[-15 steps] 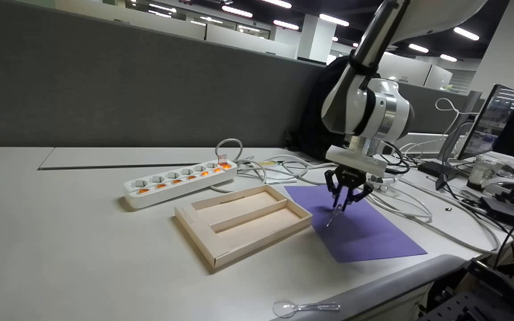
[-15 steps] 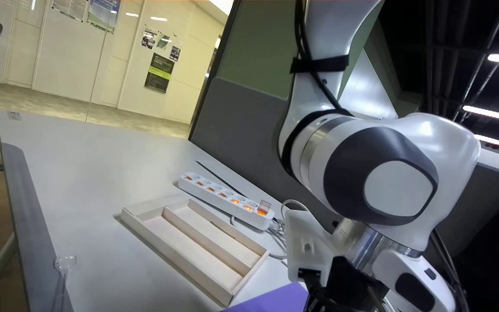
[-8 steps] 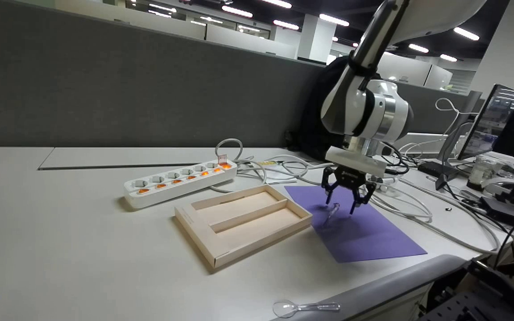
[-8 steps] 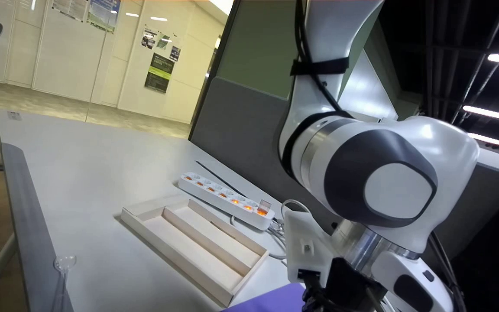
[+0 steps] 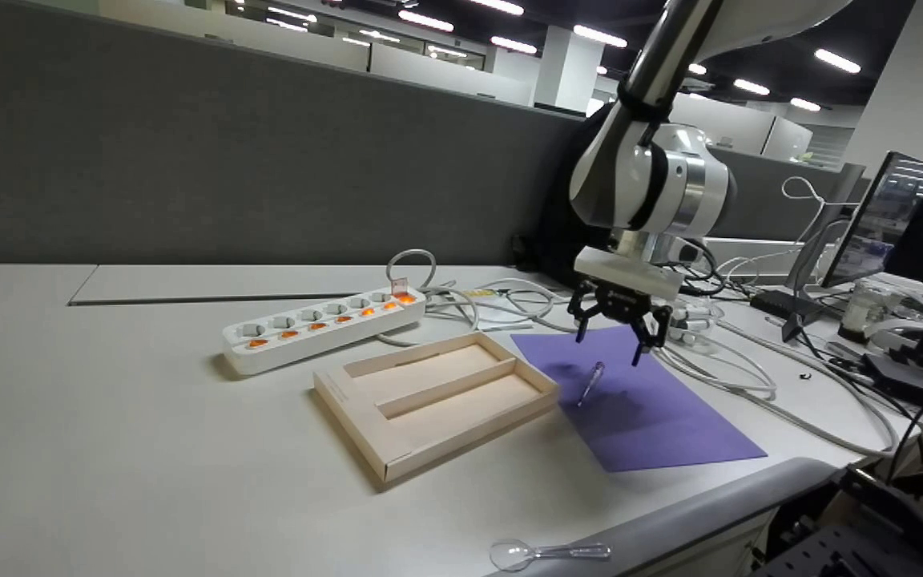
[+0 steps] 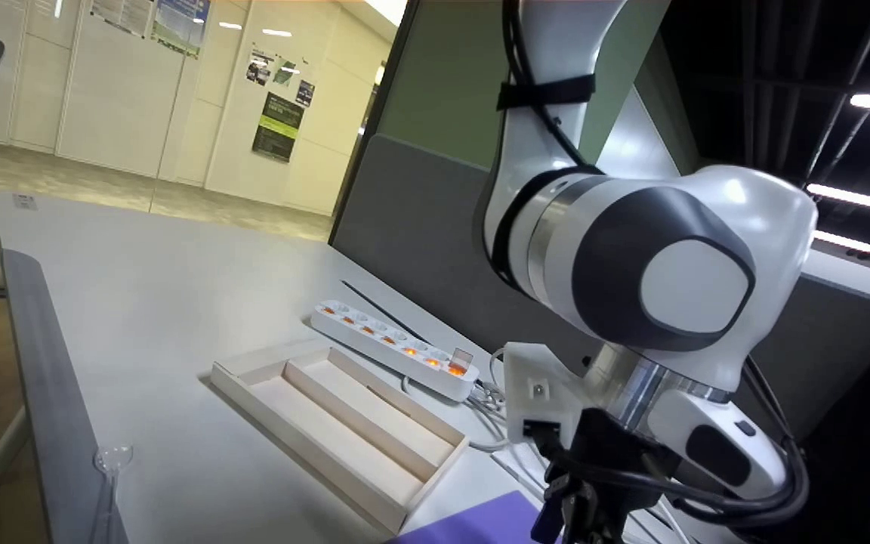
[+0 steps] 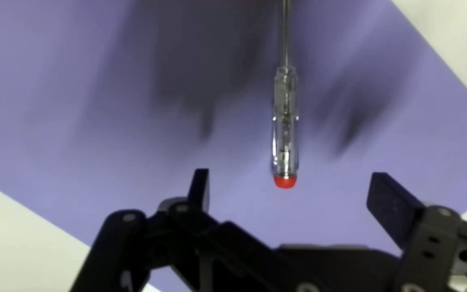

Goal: Remove the screwdriver from the tray and put it on the table

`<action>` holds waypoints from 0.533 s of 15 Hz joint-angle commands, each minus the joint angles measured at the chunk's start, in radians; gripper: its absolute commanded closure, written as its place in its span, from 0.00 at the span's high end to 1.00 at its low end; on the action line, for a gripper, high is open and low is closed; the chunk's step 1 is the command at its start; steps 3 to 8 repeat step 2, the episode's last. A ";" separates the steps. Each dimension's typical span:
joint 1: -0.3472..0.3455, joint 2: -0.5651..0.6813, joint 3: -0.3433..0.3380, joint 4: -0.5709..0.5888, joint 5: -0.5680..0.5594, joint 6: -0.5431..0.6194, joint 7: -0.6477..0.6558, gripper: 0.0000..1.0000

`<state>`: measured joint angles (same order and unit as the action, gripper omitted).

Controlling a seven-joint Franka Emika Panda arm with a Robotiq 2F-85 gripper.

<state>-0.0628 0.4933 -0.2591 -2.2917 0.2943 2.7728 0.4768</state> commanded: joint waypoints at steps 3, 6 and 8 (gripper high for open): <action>0.117 -0.080 -0.086 -0.041 -0.094 -0.024 0.143 1.00; 0.117 -0.080 -0.086 -0.041 -0.094 -0.024 0.143 1.00; 0.117 -0.080 -0.086 -0.041 -0.094 -0.024 0.143 1.00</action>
